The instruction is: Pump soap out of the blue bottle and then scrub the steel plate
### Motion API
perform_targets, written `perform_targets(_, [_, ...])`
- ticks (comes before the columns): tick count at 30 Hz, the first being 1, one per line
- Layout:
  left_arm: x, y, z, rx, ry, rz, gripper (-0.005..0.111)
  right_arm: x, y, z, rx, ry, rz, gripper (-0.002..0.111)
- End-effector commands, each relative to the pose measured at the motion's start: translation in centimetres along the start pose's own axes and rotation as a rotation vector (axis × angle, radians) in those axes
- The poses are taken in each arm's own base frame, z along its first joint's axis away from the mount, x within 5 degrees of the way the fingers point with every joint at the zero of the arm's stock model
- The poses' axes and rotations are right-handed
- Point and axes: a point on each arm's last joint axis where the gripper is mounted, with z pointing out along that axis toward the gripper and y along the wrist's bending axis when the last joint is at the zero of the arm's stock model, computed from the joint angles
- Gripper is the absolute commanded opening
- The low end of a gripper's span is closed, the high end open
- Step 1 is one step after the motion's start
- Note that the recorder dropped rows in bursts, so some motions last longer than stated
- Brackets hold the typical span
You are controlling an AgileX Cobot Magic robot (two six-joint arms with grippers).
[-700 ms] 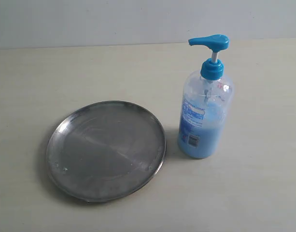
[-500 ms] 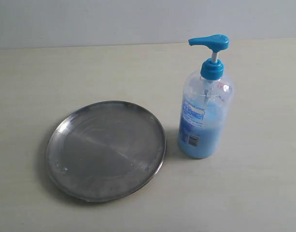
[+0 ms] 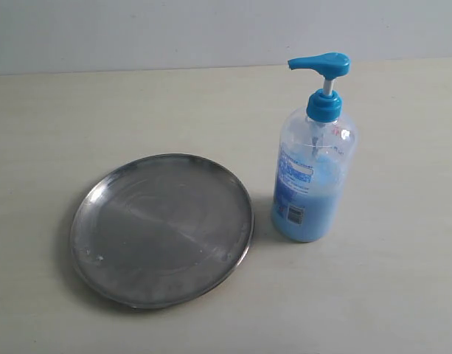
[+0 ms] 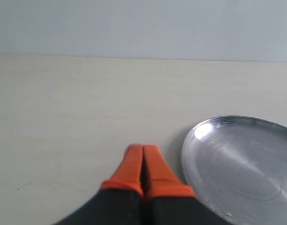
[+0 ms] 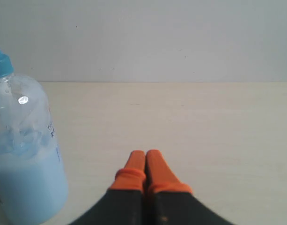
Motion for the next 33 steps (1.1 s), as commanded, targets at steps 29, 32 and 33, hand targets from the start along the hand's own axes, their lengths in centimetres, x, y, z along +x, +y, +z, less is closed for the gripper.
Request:
perform_targets(29, [0.0, 0.0, 0.0, -0.001, -0.010, 0.004, 0.001, -5.8, 0.0, 1.1, 0.006, 0.082, 0.003, 0.000])
perform_targets(32, [0.0, 0.0, 0.0, -0.001, -0.010, 0.004, 0.001, -7.0, 0.0, 1.4, 0.006, 0.084, 0.003, 0.000])
perform_targets(33, [0.0, 0.0, 0.0, -0.001, -0.010, 0.004, 0.001, -7.3, 0.0, 1.6, 0.006, 0.088, 0.003, 0.000])
